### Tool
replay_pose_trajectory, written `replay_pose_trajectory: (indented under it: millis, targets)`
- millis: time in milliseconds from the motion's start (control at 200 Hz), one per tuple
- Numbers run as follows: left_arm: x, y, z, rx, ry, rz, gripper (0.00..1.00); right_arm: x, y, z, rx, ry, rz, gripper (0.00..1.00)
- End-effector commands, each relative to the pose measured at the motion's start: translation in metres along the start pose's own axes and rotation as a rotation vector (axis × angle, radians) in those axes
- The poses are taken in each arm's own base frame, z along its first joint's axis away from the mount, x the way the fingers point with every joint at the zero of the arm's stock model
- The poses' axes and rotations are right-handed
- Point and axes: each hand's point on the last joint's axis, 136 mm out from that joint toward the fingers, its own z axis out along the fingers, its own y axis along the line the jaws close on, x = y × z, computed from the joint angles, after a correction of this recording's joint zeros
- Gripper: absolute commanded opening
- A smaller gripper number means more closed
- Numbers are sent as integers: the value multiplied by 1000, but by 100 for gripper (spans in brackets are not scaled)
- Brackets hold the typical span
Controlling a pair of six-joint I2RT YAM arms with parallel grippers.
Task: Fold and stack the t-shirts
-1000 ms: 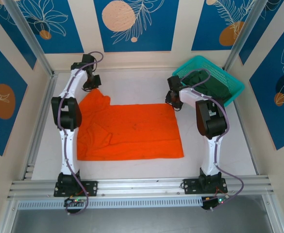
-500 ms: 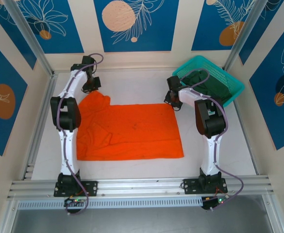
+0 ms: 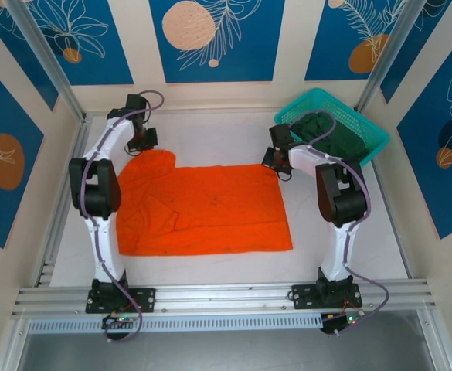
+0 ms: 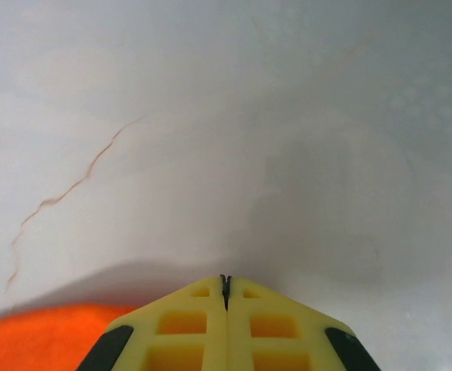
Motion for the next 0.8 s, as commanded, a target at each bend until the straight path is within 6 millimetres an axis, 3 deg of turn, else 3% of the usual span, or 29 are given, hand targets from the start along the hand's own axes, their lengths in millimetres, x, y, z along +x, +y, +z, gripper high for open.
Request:
replay_pose_trajectory:
  millis: [0,415,610,795]
  targets:
    - [-4,-11,-40,55,-102,41,0,-15,16,-35,-97,-82,-74,0]
    - [79,7,-96,103,-131,7,0,17,13,-85,-222,-110,-170,0]
    - [118,35,-109,9,-94,-79,0,34,0,-95,-254,-97,-178,0]
    - [144,43,-127,22,-88,-141,0,45,-15,-102,-259,-83,-175,0]
